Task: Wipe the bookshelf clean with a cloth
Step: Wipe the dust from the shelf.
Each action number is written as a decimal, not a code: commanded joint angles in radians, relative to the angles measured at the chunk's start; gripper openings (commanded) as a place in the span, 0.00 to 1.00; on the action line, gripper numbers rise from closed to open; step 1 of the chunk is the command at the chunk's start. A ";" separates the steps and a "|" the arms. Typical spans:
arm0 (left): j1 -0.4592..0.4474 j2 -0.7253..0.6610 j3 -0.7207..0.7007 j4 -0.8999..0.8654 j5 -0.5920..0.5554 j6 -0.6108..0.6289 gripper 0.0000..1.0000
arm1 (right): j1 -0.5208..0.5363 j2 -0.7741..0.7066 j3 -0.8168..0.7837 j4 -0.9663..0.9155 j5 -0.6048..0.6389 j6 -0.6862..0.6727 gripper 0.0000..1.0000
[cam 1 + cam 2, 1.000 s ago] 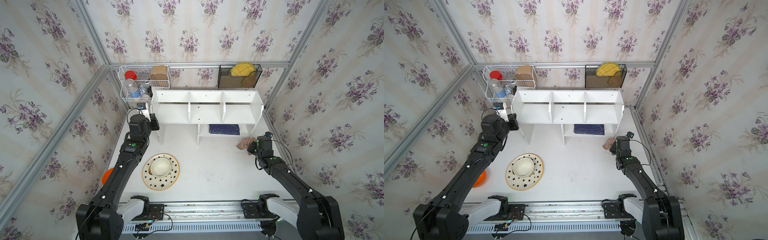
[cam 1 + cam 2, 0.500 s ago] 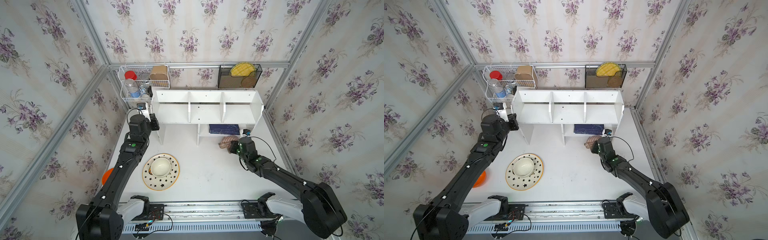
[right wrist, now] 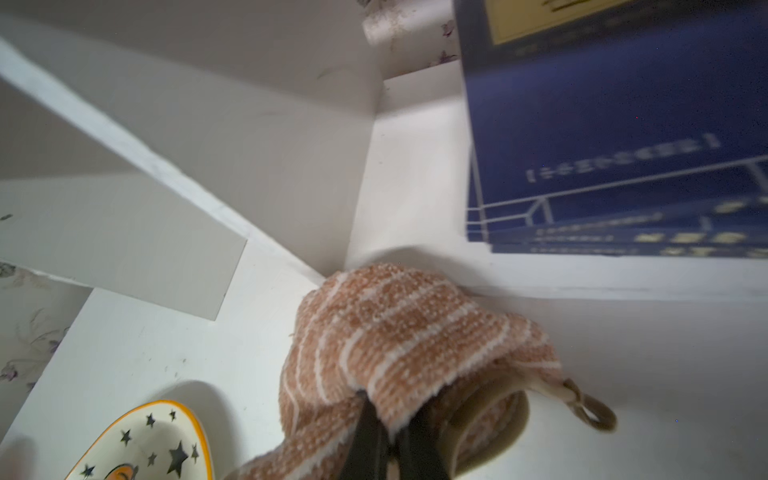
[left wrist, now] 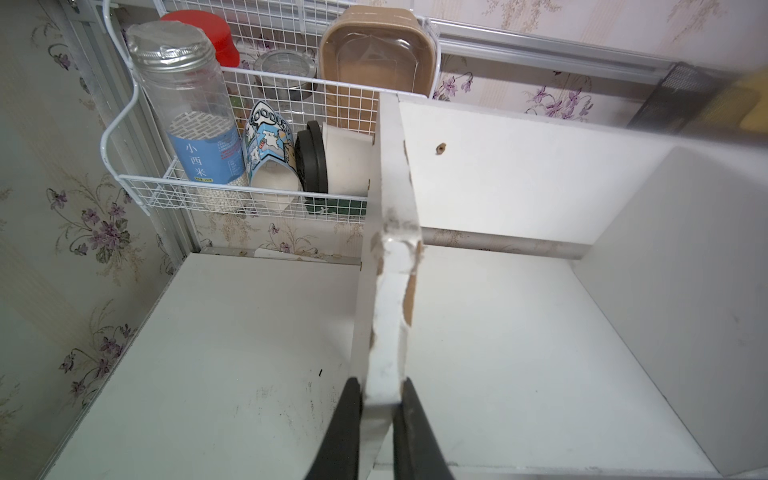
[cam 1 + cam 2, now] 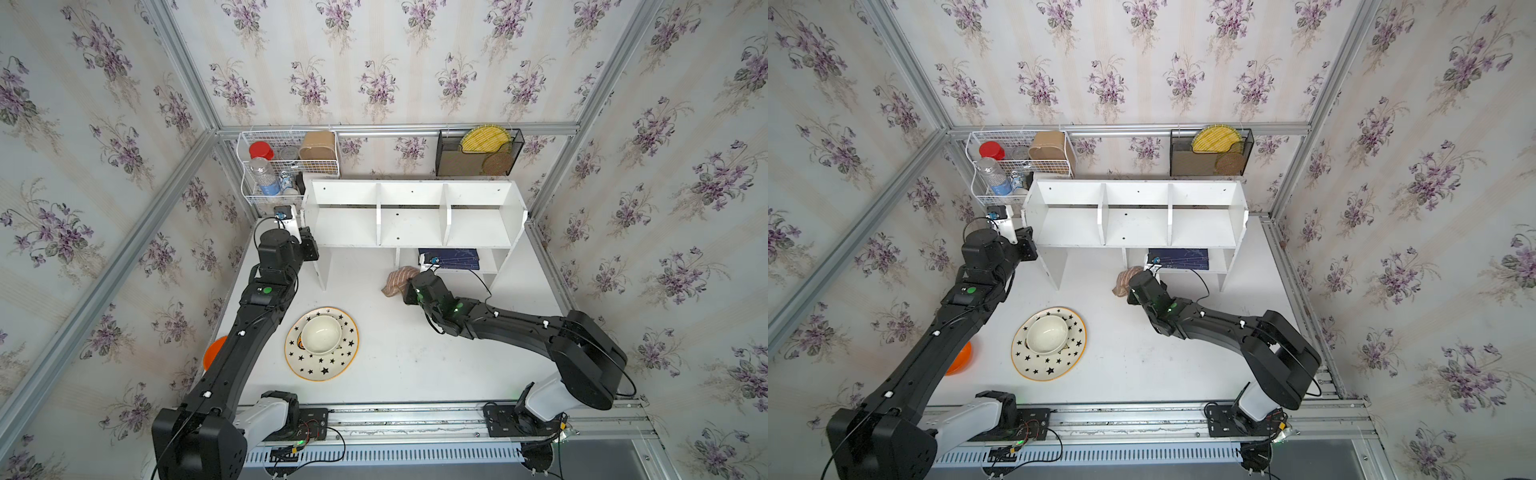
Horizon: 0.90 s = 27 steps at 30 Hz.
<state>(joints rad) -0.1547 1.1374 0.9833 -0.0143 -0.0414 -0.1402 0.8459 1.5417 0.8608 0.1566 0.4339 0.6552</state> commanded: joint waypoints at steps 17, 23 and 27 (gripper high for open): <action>0.003 0.000 -0.005 -0.023 0.019 -0.036 0.00 | -0.218 -0.274 -0.169 -0.048 -0.073 -0.002 0.00; 0.003 0.001 -0.008 -0.021 0.022 -0.030 0.00 | -0.037 -0.064 0.032 0.002 -0.068 -0.013 0.00; 0.003 0.007 -0.008 -0.021 0.027 -0.030 0.00 | -0.007 -0.038 0.039 0.017 -0.076 -0.006 0.00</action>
<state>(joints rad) -0.1524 1.1374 0.9798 -0.0086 -0.0387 -0.1326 0.8341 1.5005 0.9031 0.1432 0.3477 0.6506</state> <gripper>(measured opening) 0.159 0.086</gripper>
